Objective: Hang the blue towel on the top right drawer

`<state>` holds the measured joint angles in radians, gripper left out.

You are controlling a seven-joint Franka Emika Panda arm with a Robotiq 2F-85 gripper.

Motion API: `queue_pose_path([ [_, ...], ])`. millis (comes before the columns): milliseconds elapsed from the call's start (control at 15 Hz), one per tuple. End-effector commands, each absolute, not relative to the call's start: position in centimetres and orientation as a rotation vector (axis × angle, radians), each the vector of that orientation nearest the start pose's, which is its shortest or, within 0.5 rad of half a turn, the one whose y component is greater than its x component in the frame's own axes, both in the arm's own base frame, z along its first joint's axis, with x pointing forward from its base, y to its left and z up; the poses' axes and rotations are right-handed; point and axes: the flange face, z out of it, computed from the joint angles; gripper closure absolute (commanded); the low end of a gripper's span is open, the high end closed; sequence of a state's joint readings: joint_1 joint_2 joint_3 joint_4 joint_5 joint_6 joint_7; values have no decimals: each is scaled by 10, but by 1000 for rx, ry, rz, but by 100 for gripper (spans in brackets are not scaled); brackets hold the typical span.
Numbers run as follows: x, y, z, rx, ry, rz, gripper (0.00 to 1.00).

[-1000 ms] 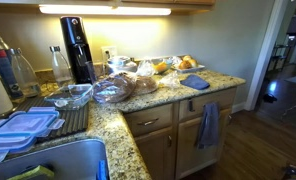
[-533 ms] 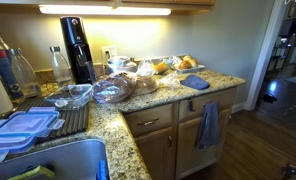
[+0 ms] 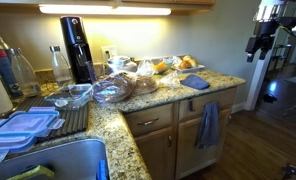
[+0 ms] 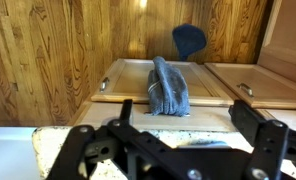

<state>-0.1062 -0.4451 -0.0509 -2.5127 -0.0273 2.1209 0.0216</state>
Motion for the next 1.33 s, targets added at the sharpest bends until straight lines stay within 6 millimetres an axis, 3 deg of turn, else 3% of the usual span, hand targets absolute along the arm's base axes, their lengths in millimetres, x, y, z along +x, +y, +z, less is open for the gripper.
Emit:
queue_pose_path([
  [0, 439, -53, 430, -3163, 237, -100, 0],
  [67, 441, -52, 431, -3170, 203, -83, 0],
  [133, 430, -54, 428, -3156, 210, -75, 0],
  [600, 447, -54, 421, -3149, 189, -97, 0],
  [800, 466, -61, 406, -3147, 192, -135, 0],
  [1267, 533, -96, 361, -3076, 130, -172, 0],
])
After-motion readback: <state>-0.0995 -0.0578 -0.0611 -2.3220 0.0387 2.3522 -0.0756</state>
